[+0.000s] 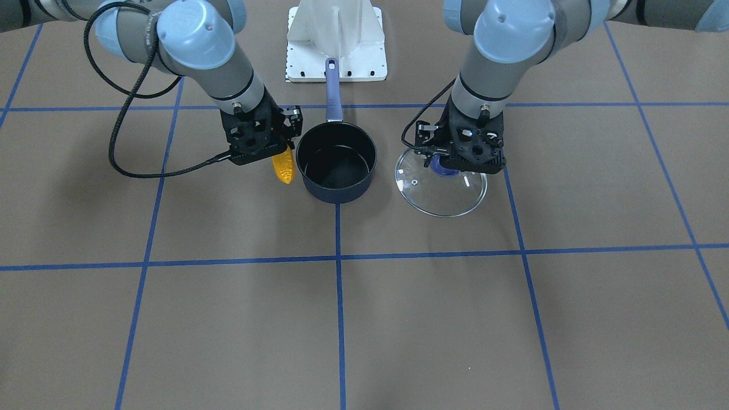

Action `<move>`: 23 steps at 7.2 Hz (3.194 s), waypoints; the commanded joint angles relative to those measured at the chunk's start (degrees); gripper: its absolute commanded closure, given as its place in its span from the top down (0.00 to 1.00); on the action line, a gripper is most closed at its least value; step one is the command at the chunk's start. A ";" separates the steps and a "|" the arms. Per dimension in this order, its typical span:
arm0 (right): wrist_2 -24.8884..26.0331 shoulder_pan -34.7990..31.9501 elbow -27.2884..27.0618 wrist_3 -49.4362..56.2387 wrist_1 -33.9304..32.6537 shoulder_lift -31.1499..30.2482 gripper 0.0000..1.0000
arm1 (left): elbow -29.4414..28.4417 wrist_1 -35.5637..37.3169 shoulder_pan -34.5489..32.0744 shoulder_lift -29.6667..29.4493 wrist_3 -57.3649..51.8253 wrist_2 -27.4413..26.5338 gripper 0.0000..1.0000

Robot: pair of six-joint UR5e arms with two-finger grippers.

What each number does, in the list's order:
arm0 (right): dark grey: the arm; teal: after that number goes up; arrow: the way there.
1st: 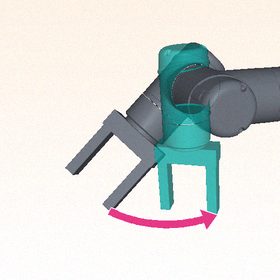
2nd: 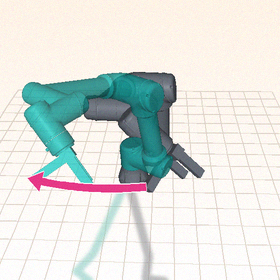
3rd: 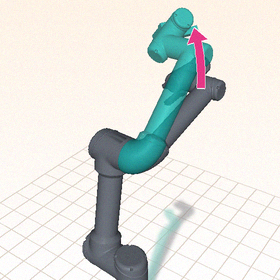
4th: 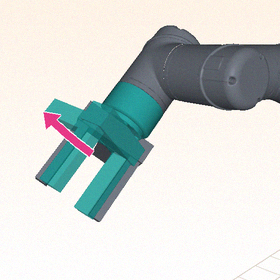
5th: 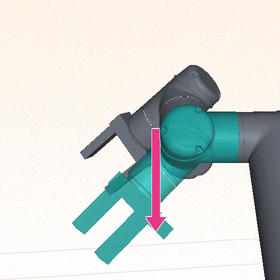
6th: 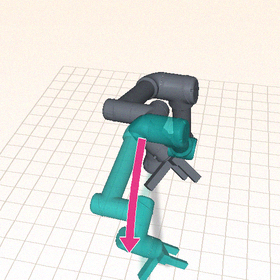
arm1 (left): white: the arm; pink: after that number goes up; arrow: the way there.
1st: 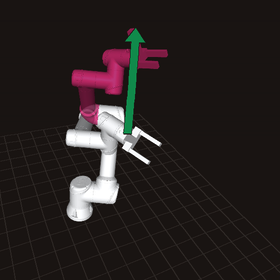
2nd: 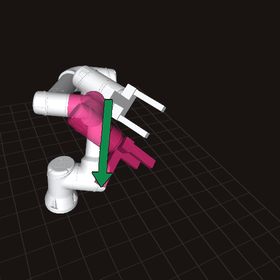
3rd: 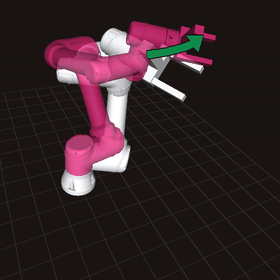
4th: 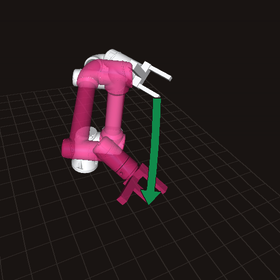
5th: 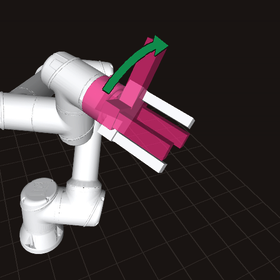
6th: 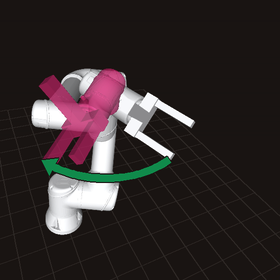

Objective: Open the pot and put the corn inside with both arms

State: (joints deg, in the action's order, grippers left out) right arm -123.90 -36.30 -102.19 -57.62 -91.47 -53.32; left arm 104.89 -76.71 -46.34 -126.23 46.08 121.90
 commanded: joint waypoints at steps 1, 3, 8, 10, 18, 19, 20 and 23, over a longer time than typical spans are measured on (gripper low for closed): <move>2.26 2.37 3.56 -6.79 1.30 4.78 0.25 | 0.67 -0.28 -3.13 3.26 -5.10 2.10 0.60; 5.76 6.75 3.58 -8.21 0.86 4.45 0.25 | 0.67 -0.28 -4.46 3.62 -6.00 2.29 0.60; 6.21 8.53 2.79 -7.07 0.86 4.71 1.00 | 0.41 -6.64 -9.10 14.11 -15.20 5.60 0.60; 5.69 5.64 2.52 -5.75 1.03 4.80 1.00 | -3.87 -18.07 -10.87 23.35 -20.21 6.33 0.60; 2.00 1.06 0.76 -4.25 1.03 3.92 1.00 | -11.81 -20.67 -10.35 23.92 -22.35 10.11 0.64; 2.08 0.88 0.76 -3.29 1.03 3.92 1.00 | -11.38 -20.76 -10.35 24.01 -22.00 10.11 0.99; 2.35 0.27 0.76 -2.15 1.03 3.92 1.00 | -10.77 -20.76 -10.52 24.53 -22.00 10.11 1.00; 0.87 -5.95 0.94 -0.83 0.86 2.96 1.00 | -6.55 -20.58 -20.14 30.22 -23.22 9.94 0.99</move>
State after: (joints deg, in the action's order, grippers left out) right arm -122.06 -39.35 -101.37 -58.80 -90.49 -49.72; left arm 96.50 -97.34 -61.10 -99.20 23.50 131.88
